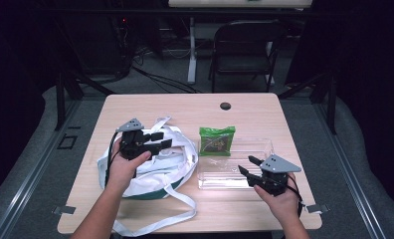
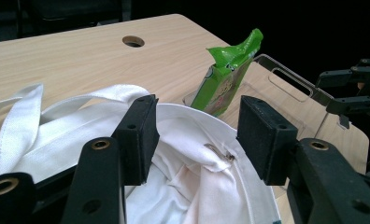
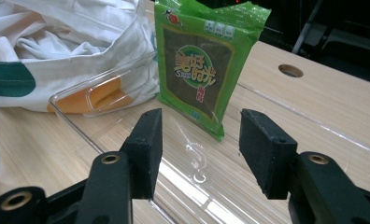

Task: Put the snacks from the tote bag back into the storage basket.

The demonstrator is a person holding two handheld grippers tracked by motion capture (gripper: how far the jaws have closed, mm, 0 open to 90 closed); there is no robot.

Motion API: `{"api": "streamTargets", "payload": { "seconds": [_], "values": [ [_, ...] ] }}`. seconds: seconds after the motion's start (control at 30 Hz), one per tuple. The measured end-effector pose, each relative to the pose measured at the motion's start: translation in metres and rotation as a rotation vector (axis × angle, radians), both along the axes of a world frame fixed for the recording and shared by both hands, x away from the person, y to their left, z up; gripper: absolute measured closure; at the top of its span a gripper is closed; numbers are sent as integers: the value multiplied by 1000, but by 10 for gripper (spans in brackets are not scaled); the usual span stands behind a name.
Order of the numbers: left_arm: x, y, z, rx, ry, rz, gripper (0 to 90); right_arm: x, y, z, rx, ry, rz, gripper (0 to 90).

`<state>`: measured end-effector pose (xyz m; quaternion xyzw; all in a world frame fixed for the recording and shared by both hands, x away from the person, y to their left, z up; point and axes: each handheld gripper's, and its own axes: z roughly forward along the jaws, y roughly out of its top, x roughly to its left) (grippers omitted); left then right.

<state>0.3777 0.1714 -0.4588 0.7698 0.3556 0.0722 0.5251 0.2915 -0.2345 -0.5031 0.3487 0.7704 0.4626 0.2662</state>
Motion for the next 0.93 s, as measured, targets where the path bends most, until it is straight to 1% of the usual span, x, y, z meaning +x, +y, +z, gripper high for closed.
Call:
{"api": "streamTargets", "payload": {
  "seconds": [0.07,0.1,0.23,0.4,0.63,0.73,0.83,0.87,0.9,0.93],
  "values": [
    [0,0,0,0,2,2,476,0,0,-2,13,4,-7,500],
    [0,-1,0,-1,1,3,472,0,-1,-2,1,11,-11,503],
    [0,1,0,7,0,8,467,0,-1,-3,10,6,-14,503],
    [0,2,1,-3,-3,17,462,1,0,-4,20,9,-10,502],
    [1,4,0,-3,7,23,451,2,3,-7,-8,27,-3,486],
    [1,5,1,1,4,24,451,2,4,-8,-6,20,-4,478],
    [1,6,2,-7,4,31,450,3,3,-6,-12,15,-4,466],
    [1,7,2,-6,5,29,449,4,3,-5,-8,11,-4,457],
    [1,7,3,-11,3,35,446,9,2,0,8,14,1,433],
    [1,7,3,-11,3,35,442,9,2,0,8,14,1,433]
  ]
}}
